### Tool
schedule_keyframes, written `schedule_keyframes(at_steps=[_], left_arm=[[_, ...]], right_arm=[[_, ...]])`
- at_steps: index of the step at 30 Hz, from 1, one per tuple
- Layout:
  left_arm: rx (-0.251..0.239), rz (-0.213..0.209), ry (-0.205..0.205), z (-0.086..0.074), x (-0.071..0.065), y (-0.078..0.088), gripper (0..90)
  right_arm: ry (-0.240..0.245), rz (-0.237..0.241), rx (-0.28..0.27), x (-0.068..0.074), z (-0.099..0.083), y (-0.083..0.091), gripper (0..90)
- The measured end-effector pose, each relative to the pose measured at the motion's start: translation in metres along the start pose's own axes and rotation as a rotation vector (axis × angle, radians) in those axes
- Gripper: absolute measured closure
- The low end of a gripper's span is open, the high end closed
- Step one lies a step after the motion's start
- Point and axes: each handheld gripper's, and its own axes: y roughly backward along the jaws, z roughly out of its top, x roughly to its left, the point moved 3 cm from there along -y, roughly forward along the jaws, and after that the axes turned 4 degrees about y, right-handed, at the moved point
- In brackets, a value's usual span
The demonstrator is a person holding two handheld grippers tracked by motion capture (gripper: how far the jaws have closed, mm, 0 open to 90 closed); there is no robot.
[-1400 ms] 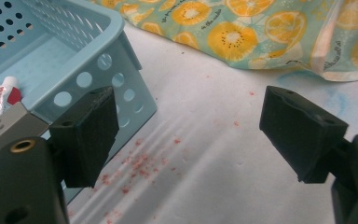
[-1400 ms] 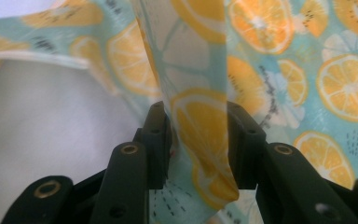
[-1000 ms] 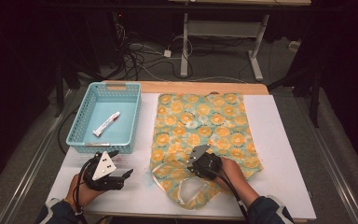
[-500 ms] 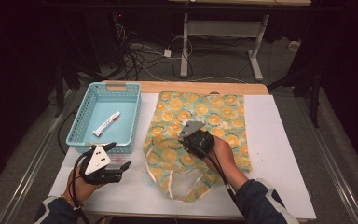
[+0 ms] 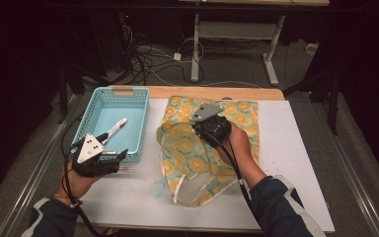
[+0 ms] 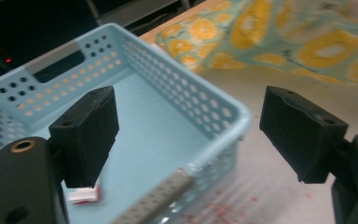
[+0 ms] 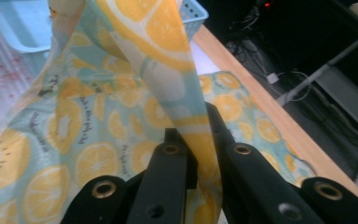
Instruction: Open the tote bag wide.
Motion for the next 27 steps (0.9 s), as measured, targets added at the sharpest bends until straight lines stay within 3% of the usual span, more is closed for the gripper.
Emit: schedule_keyframes(at_steps=[3,6,9,13,14,15,16,17,18,20,21,22,23,24,27], left_arm=[[0.048,0.034,0.007,0.012,0.018,-0.008,19.2],[0.077,0.036,0.008,0.020,0.026,-0.017,19.6],[0.160,0.041,-0.026,0.036,0.041,-0.040,19.5],[0.222,0.044,-0.070,0.042,0.051,-0.060,19.5],[0.255,0.042,-0.072,0.041,0.054,-0.068,19.5],[0.328,0.064,-0.082,0.036,0.061,-0.083,19.5],[0.328,0.064,-0.082,0.036,0.061,-0.083,19.5],[0.387,0.070,-0.088,0.031,0.069,-0.096,19.5],[0.387,0.070,-0.088,0.031,0.069,-0.096,19.5],[0.462,0.089,-0.054,0.024,0.081,-0.111,19.5],[0.462,0.089,-0.054,0.024,0.081,-0.111,19.5],[0.498,0.089,-0.013,0.020,0.089,-0.119,19.5],[0.498,0.089,-0.013,0.020,0.089,-0.119,19.5],[0.546,0.078,0.004,0.015,0.094,-0.128,19.6],[0.632,0.102,0.012,0.010,0.100,-0.140,22.0]], right_arm=[[-0.020,-0.008,-0.012,-0.002,-0.003,-0.001,89.7],[-0.032,-0.021,-0.030,-0.005,-0.003,-0.001,89.8],[-0.034,-0.029,-0.040,-0.010,0.001,0.001,89.7],[-0.028,-0.036,-0.052,-0.013,0.006,0.007,89.7],[-0.028,-0.036,-0.052,-0.013,0.006,0.007,89.7],[-0.029,-0.032,-0.054,-0.011,0.007,0.007,89.7],[-0.025,-0.027,-0.054,-0.011,0.007,0.007,89.7],[-0.028,-0.023,-0.053,-0.009,0.007,0.006,89.7],[-0.028,-0.020,-0.053,-0.008,0.006,0.005,89.7],[-0.030,-0.014,-0.056,-0.006,0.006,0.004,89.7],[-0.028,-0.013,-0.058,-0.006,0.006,0.004,89.7],[-0.029,-0.009,-0.059,-0.006,0.006,0.004,89.7],[-0.029,-0.007,-0.059,-0.006,0.006,0.004,89.7],[-0.027,-0.007,-0.061,-0.006,0.006,0.004,89.7],[-0.033,0.001,-0.062,-0.008,0.005,0.003,89.7]])
